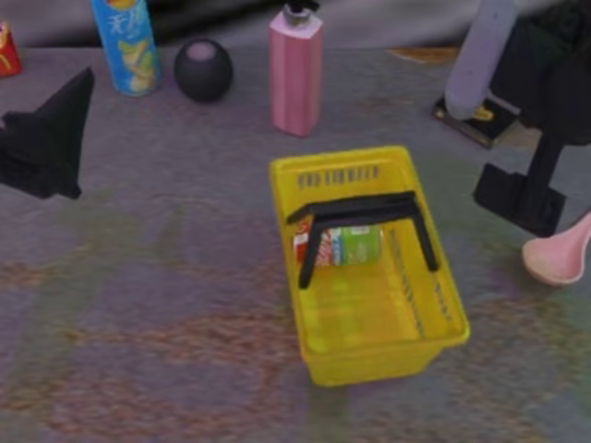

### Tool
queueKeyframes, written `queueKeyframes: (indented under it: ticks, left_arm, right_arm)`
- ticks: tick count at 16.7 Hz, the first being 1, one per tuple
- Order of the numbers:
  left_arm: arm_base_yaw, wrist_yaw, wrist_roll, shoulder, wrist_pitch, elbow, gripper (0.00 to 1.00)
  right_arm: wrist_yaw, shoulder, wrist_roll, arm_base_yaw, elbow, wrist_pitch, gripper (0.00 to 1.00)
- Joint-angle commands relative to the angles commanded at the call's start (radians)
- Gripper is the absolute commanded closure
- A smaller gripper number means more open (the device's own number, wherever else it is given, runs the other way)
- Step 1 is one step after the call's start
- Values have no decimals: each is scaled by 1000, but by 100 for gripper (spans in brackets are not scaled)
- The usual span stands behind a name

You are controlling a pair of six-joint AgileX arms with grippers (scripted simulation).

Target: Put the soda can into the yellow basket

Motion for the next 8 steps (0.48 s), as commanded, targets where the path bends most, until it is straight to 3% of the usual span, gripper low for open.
queueKeyframes:
  ticks: [5, 8]
  left_arm:
    - [52, -259, 39, -504, -235, -290, 0]
    - [70, -368, 73, -695, -319, -407, 0]
  right_arm:
    - [-1, 442, -197, 133, 410, -271, 0]
    - [-3, 610, -275, 186, 563, -384, 0]
